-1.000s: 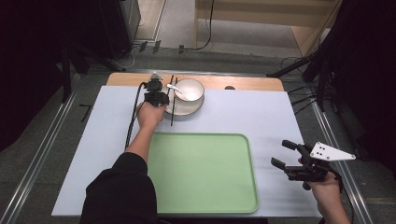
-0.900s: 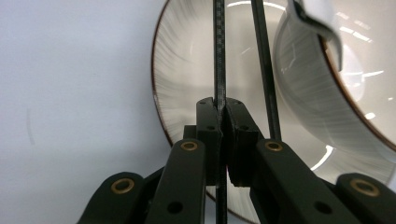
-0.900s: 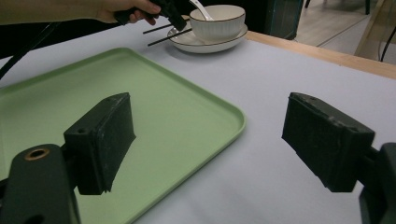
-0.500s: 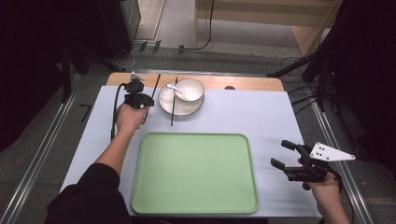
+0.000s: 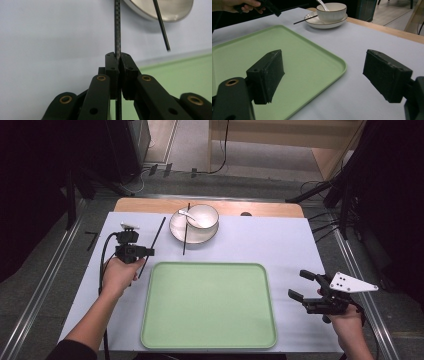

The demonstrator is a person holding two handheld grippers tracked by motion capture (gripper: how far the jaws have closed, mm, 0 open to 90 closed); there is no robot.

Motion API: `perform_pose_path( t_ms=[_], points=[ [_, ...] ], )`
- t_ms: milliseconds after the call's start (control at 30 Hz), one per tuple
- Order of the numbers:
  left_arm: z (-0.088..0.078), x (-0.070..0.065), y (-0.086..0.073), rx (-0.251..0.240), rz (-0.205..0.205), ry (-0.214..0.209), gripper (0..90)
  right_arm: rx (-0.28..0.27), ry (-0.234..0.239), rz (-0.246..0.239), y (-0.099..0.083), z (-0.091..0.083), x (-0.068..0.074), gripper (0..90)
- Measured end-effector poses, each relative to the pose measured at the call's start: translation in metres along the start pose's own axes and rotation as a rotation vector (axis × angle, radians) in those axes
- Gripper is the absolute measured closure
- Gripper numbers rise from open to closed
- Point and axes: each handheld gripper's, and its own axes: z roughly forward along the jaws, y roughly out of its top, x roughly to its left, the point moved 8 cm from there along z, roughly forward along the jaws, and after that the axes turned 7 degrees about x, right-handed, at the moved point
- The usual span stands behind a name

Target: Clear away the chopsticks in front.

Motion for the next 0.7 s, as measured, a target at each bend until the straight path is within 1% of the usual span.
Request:
perform_pose_path(
  t_ms=[33, 67, 200, 267, 300, 333, 367, 400, 433, 467, 500, 533, 567, 600, 633, 667, 700],
  points=[
    [-0.002, -0.003, -0.007, -0.001, 0.004, -0.008, 85.4, 0.002, -0.001, 0.001, 0.000, 0.000, 0.000, 17.1],
    [-0.003, -0.005, -0.011, -0.002, 0.003, -0.021, 85.4, 0.002, -0.001, 0.000, 0.000, 0.000, 0.000, 17.1],
    [-0.008, -0.018, -0.031, -0.008, 0.023, -0.053, 85.4, 0.003, 0.005, -0.003, 0.000, 0.001, 0.001, 17.2],
    [-0.013, -0.024, -0.040, -0.022, 0.037, -0.052, 85.4, 0.002, 0.006, -0.004, 0.000, 0.001, 0.001, 17.2],
    [-0.013, -0.024, -0.040, -0.022, 0.037, -0.052, 85.5, 0.003, 0.007, -0.003, 0.000, 0.001, 0.001, 17.2],
    [-0.016, -0.030, -0.050, -0.026, 0.047, -0.057, 85.5, 0.003, 0.006, -0.003, 0.000, 0.000, 0.001, 17.2],
    [-0.016, -0.030, -0.050, -0.026, 0.047, -0.057, 85.5, 0.003, 0.006, -0.004, 0.000, 0.000, 0.001, 17.2],
    [-0.015, -0.034, -0.063, -0.011, 0.057, -0.056, 85.5, 0.002, 0.008, -0.005, 0.001, 0.000, 0.002, 17.2],
    [-0.014, -0.035, -0.070, 0.001, 0.052, -0.062, 85.5, 0.001, 0.008, -0.006, 0.001, 0.000, 0.002, 17.2],
    [-0.013, -0.036, -0.077, 0.007, 0.040, -0.065, 85.5, -0.001, 0.007, -0.007, 0.001, 0.000, 0.002, 17.2],
    [-0.013, -0.036, -0.077, 0.007, 0.040, -0.065, 85.5, -0.002, 0.007, -0.006, 0.001, -0.001, 0.001, 17.2],
    [-0.013, -0.036, -0.082, 0.012, 0.039, -0.068, 85.5, -0.002, 0.007, -0.006, 0.001, -0.001, 0.001, 17.2],
    [-0.012, -0.037, -0.089, 0.003, 0.035, -0.051, 85.5, -0.005, 0.008, -0.007, 0.001, -0.001, 0.001, 17.2],
    [-0.011, -0.038, -0.094, 0.007, 0.042, -0.036, 85.5, -0.006, 0.009, -0.005, 0.002, -0.001, 0.002, 17.2],
    [-0.011, -0.039, -0.098, 0.008, 0.047, -0.026, 85.5, -0.006, 0.010, -0.008, 0.002, -0.001, 0.002, 17.2],
    [-0.011, -0.039, -0.098, 0.008, 0.047, -0.026, 85.5, -0.006, 0.010, -0.008, 0.002, -0.001, 0.002, 17.2],
    [-0.008, -0.042, -0.106, 0.032, 0.052, -0.020, 85.4, -0.004, 0.014, -0.010, 0.002, -0.001, 0.003, 17.2]
  ],
)
